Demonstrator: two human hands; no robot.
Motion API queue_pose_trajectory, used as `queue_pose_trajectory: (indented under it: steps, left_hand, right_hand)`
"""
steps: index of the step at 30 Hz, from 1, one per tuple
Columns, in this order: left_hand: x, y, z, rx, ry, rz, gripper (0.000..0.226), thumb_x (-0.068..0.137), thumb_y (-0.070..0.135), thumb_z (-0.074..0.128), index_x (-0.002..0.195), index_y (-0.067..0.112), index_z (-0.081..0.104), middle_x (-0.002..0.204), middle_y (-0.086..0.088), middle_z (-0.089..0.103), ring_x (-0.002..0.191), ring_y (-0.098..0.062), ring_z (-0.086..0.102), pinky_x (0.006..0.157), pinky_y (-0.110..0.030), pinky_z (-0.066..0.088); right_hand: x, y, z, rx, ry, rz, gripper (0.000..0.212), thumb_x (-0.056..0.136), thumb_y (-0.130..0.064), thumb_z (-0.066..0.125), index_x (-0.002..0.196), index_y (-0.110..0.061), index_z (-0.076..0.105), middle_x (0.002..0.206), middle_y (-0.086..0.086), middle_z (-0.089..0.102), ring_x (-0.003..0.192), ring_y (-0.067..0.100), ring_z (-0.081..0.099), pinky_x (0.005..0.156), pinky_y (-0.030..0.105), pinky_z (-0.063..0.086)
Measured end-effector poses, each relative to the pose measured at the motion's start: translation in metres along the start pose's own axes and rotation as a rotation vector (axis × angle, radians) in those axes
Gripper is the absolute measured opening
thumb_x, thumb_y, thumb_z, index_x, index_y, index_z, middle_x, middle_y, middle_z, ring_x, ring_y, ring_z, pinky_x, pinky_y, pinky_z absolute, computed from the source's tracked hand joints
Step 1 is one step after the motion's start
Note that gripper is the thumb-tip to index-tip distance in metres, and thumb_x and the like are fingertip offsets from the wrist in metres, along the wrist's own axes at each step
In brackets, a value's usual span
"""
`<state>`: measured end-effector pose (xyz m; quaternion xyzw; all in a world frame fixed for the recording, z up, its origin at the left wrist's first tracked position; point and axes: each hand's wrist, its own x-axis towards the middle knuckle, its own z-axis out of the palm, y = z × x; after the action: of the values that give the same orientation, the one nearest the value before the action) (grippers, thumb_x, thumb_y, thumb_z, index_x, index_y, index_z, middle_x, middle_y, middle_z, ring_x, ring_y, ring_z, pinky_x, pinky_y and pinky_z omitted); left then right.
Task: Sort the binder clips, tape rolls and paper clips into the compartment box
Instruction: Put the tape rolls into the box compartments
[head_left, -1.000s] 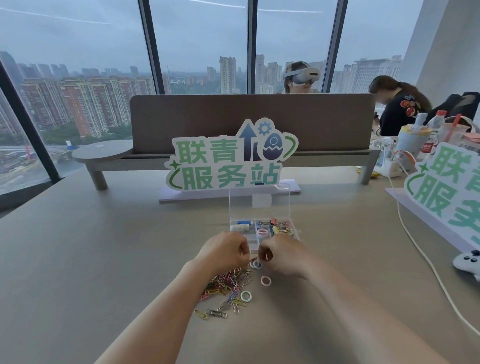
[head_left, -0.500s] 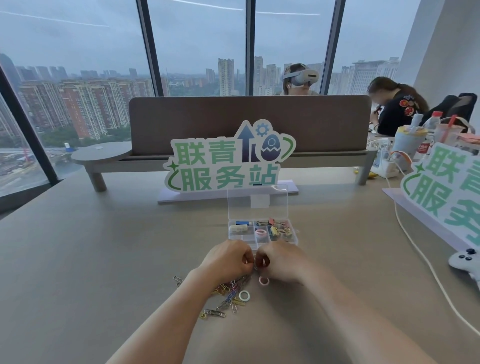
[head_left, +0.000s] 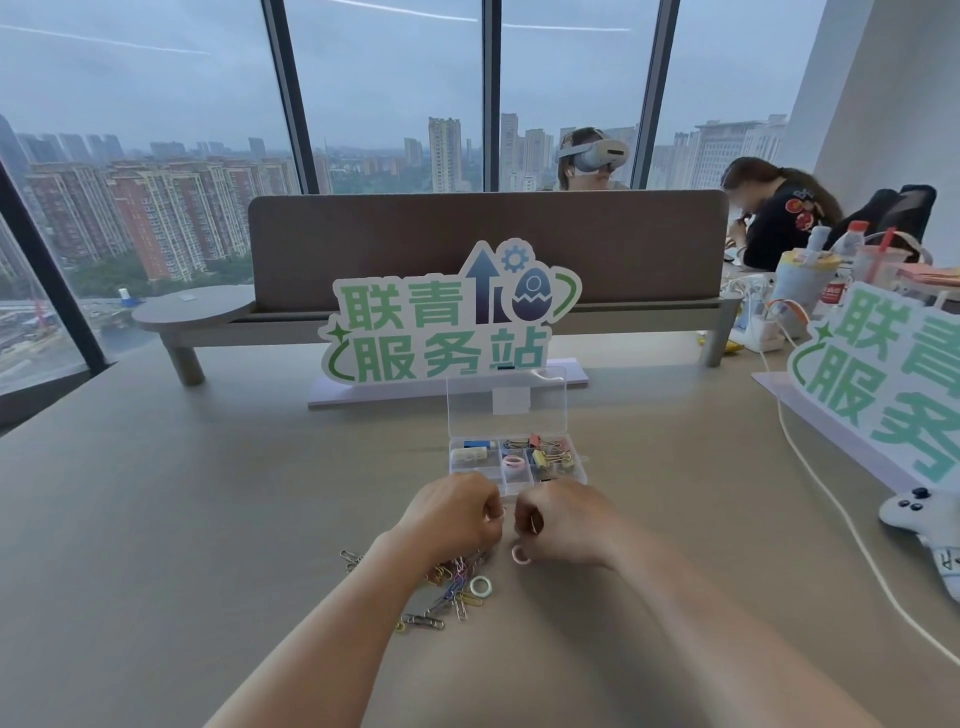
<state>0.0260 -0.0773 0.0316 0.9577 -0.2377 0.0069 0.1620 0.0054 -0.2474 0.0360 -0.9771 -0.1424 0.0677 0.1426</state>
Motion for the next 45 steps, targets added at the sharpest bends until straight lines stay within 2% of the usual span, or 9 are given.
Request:
queue_pose_trajectory:
  steps: [6,9,13,21,32,36,39,41,45]
  left_hand:
    - [-0.024,0.000,-0.009,-0.014,0.001,0.035,0.007,0.080,0.028,0.059,0.085,0.026,0.063,0.081,0.013,0.054,0.075,-0.010,0.051,0.065,-0.025,0.042]
    - [-0.038,0.001,-0.008,-0.014,-0.013,0.039,0.006,0.079,0.029,0.059,0.083,0.028,0.063,0.080,0.013,0.055,0.073,-0.009,0.050,0.066,-0.024,0.043]
    - [-0.051,0.003,-0.006,0.014,-0.049,0.047,0.010,0.076,0.028,0.059,0.085,0.027,0.064,0.077,0.013,0.053,0.072,-0.009,0.048,0.062,-0.023,0.036]
    - [-0.061,0.003,-0.005,0.092,-0.126,0.073,0.016,0.078,0.032,0.058,0.091,0.026,0.068,0.093,0.009,0.063,0.089,-0.014,0.057,0.066,-0.025,0.040]
    - [-0.059,0.006,0.001,0.206,-0.133,0.097,0.022,0.079,0.028,0.057,0.097,0.021,0.067,0.103,0.001,0.067,0.096,-0.024,0.061,0.069,-0.027,0.041]
    - [-0.057,0.006,-0.004,0.156,-0.053,0.093,0.020,0.080,0.025,0.055,0.097,0.020,0.064,0.103,0.004,0.064,0.093,-0.020,0.059,0.067,-0.026,0.039]
    - [-0.047,0.005,-0.016,0.106,0.041,0.069,0.015,0.080,0.024,0.054,0.092,0.021,0.063,0.098,0.005,0.063,0.088,-0.020,0.059,0.070,-0.029,0.044]
    - [-0.036,0.005,-0.021,0.079,0.085,0.051,0.012,0.080,0.024,0.055,0.088,0.021,0.063,0.094,0.005,0.063,0.083,-0.019,0.059,0.070,-0.031,0.047]
    - [-0.004,0.006,-0.023,0.033,0.118,0.021,0.006,0.079,0.024,0.056,0.082,0.021,0.061,0.089,0.005,0.061,0.078,-0.020,0.060,0.070,-0.033,0.051]
  right_hand:
    - [-0.013,-0.003,0.006,-0.059,0.010,-0.065,0.009,0.083,-0.034,0.060,0.086,-0.027,0.064,0.099,-0.004,0.069,0.083,0.017,0.058,0.066,0.024,0.038]
    - [-0.017,-0.005,0.006,-0.084,0.016,-0.085,0.015,0.087,-0.035,0.057,0.090,-0.024,0.066,0.104,0.000,0.069,0.094,0.022,0.061,0.068,0.025,0.035]
    - [-0.020,-0.006,0.007,-0.099,0.044,-0.076,0.018,0.087,-0.036,0.054,0.093,-0.024,0.067,0.104,-0.001,0.069,0.095,0.020,0.061,0.068,0.024,0.034]
    - [-0.023,-0.011,0.012,-0.154,0.059,-0.073,0.017,0.087,-0.032,0.054,0.094,-0.024,0.066,0.104,-0.002,0.069,0.096,0.021,0.061,0.068,0.024,0.035]
    - [-0.022,-0.011,0.023,-0.171,0.098,-0.094,0.011,0.083,-0.023,0.050,0.086,-0.021,0.061,0.096,0.002,0.068,0.090,0.026,0.062,0.065,0.027,0.036]
    - [-0.022,-0.005,0.020,-0.078,0.155,-0.055,0.012,0.080,-0.026,0.051,0.084,-0.021,0.061,0.095,-0.002,0.071,0.088,0.022,0.062,0.067,0.028,0.044]
    - [-0.015,0.001,0.006,-0.009,0.232,0.006,0.004,0.078,-0.027,0.055,0.077,-0.024,0.057,0.090,-0.005,0.070,0.080,0.020,0.060,0.063,0.027,0.040]
    - [-0.004,0.006,-0.003,0.002,0.291,0.026,0.007,0.079,-0.025,0.053,0.073,-0.022,0.056,0.087,-0.003,0.069,0.075,0.022,0.058,0.060,0.028,0.037]
    - [0.023,0.009,-0.014,-0.049,0.303,0.019,0.010,0.079,-0.022,0.050,0.074,-0.017,0.058,0.097,0.003,0.069,0.075,0.025,0.056,0.060,0.030,0.040]
